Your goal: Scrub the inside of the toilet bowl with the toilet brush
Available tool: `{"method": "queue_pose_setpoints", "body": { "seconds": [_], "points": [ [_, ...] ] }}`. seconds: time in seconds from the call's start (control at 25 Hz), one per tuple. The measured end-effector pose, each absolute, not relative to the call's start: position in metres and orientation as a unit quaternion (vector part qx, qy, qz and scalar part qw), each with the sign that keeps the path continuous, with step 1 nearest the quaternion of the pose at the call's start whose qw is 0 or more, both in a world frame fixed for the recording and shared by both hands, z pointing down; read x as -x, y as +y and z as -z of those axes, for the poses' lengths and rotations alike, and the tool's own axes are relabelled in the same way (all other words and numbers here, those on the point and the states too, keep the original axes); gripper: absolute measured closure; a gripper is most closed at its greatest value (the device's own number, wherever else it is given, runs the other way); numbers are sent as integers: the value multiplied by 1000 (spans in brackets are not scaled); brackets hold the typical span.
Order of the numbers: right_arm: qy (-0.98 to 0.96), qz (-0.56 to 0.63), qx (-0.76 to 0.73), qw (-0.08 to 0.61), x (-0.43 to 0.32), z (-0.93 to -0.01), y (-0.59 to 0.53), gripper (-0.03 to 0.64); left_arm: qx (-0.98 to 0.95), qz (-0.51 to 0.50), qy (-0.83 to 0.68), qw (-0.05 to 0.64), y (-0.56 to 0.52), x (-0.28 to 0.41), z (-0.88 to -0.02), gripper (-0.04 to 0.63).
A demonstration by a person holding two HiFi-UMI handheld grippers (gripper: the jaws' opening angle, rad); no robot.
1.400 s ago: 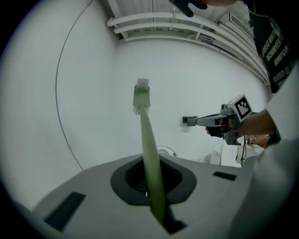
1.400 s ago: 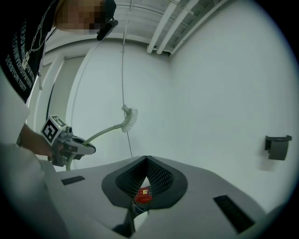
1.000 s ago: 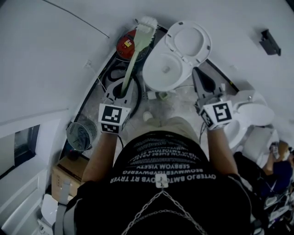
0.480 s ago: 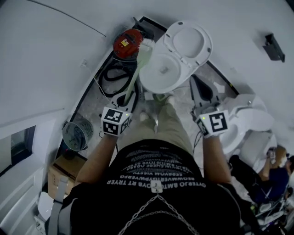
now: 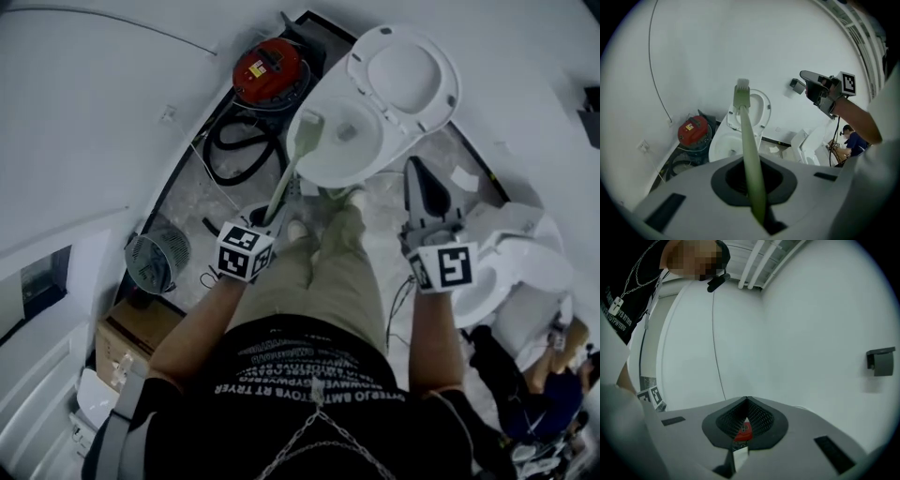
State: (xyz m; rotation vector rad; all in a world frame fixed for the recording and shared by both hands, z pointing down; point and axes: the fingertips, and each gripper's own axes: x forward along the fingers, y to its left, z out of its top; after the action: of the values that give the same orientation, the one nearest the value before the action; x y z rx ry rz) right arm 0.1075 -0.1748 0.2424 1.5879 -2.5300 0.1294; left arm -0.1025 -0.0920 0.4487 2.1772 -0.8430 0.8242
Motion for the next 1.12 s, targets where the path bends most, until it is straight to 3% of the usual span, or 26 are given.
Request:
{"method": "queue_pose_setpoints", "body": {
  "seconds": [0.24, 1.12],
  "points": [
    [-843, -53, -528, 87, -128, -284, -190, 615, -797, -309, -322, 406, -90, 86, -502, 594],
    [-873, -115, -458, 118, -121, -409, -241, 615, -675, -316, -326, 582, -77, 43, -689, 594]
  ]
}}
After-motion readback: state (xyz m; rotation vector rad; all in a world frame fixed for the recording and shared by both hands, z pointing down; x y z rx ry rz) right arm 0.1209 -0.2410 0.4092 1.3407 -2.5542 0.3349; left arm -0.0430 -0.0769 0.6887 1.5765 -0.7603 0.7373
